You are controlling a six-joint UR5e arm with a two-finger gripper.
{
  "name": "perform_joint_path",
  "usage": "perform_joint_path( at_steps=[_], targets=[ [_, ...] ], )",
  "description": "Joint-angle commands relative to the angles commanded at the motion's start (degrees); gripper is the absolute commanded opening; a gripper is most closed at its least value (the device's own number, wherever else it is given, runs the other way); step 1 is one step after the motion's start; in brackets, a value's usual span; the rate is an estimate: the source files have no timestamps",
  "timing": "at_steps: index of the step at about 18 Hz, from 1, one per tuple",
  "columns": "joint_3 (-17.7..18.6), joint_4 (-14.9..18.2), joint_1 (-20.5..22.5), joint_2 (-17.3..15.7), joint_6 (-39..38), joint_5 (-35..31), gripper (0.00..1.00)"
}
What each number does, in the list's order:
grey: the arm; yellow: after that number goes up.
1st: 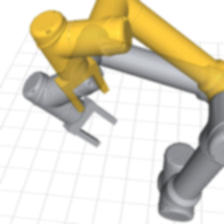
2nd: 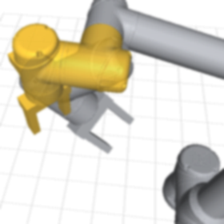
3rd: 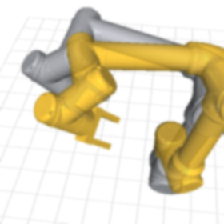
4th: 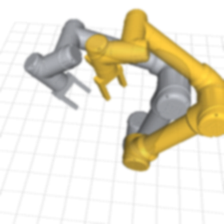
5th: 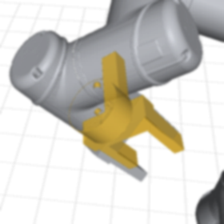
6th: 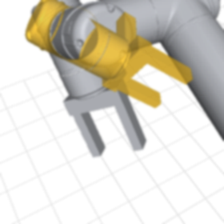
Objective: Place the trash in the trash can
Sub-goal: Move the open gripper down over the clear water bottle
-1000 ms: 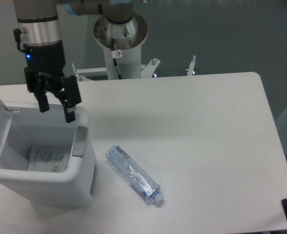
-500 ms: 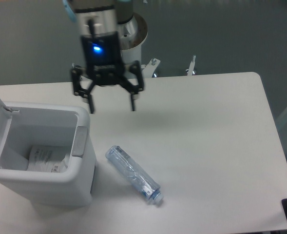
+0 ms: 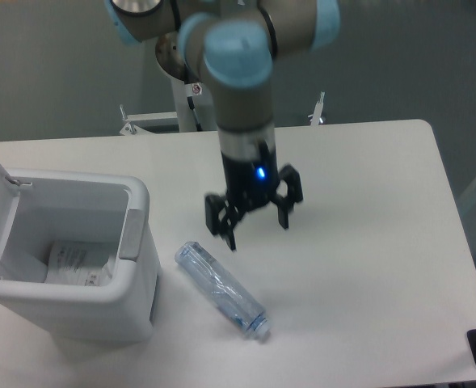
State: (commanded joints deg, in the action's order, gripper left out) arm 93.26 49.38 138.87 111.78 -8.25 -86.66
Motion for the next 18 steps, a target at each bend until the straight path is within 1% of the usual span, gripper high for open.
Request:
perform_joint_path(
  at_steps=[3, 6, 7, 11, 15, 16, 18],
  targets=[
    [-2.4, 2.7, 0.2, 3.0, -0.6, 0.0, 1.0],
    [-3.1, 1.9, 0.0, 6.6, -1.1, -0.4, 1.0],
    [-4.2, 1.4, -0.1, 7.6, -1.8, -0.5, 1.0],
    [-6.9, 1.5, -0.4, 11.1, -2.7, -0.6, 1.0],
    [-8.3, 1.9, -0.4, 12.8, -2.6, -0.7, 1.0],
    [-8.0, 1.7, -0.5, 13.1, -2.6, -0.9, 1.0],
    [-7.6, 0.5, -2.3, 13.2, -2.4, -2.7, 1.0]
  ],
)
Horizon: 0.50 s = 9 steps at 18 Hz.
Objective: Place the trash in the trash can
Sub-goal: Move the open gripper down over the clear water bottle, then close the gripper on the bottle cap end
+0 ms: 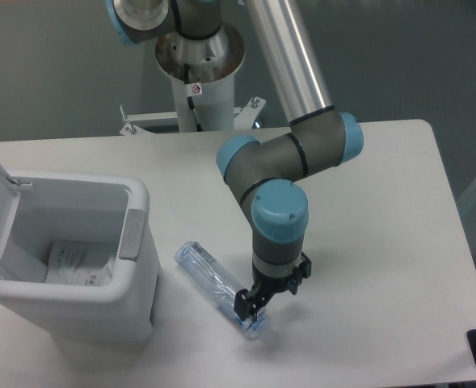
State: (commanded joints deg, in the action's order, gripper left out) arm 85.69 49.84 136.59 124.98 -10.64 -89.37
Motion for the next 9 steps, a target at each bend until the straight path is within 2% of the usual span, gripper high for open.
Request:
perform_joint_path(
  at_steps=[3, 9],
  targets=[
    [-1.5, 0.1, -0.4, 1.6, -0.3, -0.8, 1.0],
    [-1.6, 0.3, -0.8, 3.2, -1.3, -0.8, 1.0]
  ],
)
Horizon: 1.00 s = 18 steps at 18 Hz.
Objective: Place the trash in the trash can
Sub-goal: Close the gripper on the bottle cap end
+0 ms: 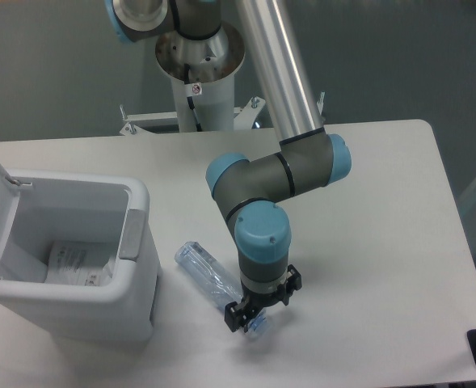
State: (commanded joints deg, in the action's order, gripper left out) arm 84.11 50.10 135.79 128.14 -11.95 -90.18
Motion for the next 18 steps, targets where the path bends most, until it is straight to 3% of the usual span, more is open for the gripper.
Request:
perform_joint_path(
  at_steps=[7, 10, 18],
  targets=[
    [0.4, 0.1, -0.4, 0.2, -0.4, 0.1, 1.0],
    [0.6, 0.2, -0.4, 0.0, -0.4, 0.3, 0.82],
    [1.4, 0.2, -1.0, -0.6, -0.4, 0.1, 0.67]
  ],
)
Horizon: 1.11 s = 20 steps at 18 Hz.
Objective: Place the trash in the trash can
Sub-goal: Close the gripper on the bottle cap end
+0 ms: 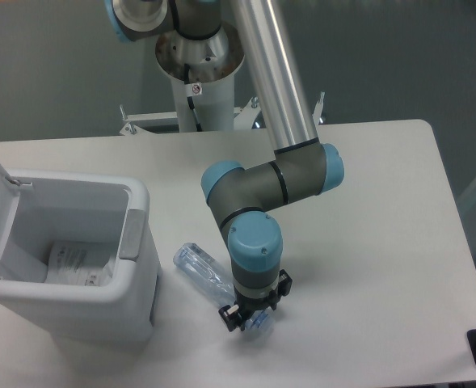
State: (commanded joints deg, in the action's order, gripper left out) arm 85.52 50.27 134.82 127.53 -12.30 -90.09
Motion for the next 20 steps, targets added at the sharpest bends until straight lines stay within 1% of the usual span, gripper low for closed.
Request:
perform_joint_path(
  at_steps=[4, 8, 10, 12, 13, 14, 15, 16, 18, 20],
  targets=[
    [0.1, 0.1, -0.1, -0.2, 0.0, -0.1, 0.66],
    [-0.1, 0.2, 0.1, -1.2, 0.1, -0.3, 0.66],
    [-1.4, 0.1, 0.6, -3.2, 0.3, -3.5, 0.67],
    [-3.4, -0.3, 1.4, -6.1, 0.8, -7.7, 0.66],
    [-5.0, -0.9, 2.0, -7.7, 1.0, -8.9, 0.66],
    [-7.4, -2.4, 2.8, -8.8, 1.2, -9.1, 0.66],
    [-11.4, -6.0, 4.3, -9.6, 1.4, -9.1, 0.66],
    [-15.7, -7.4, 5.6, -10.5, 1.3, -9.0, 0.66],
    [-19.4, -7.7, 6.2, -12.1, 1.3, -8.7, 0.63],
    [-20.7, -8.2, 6.1, -14.9, 0.9, -8.2, 0.63]
  ],
)
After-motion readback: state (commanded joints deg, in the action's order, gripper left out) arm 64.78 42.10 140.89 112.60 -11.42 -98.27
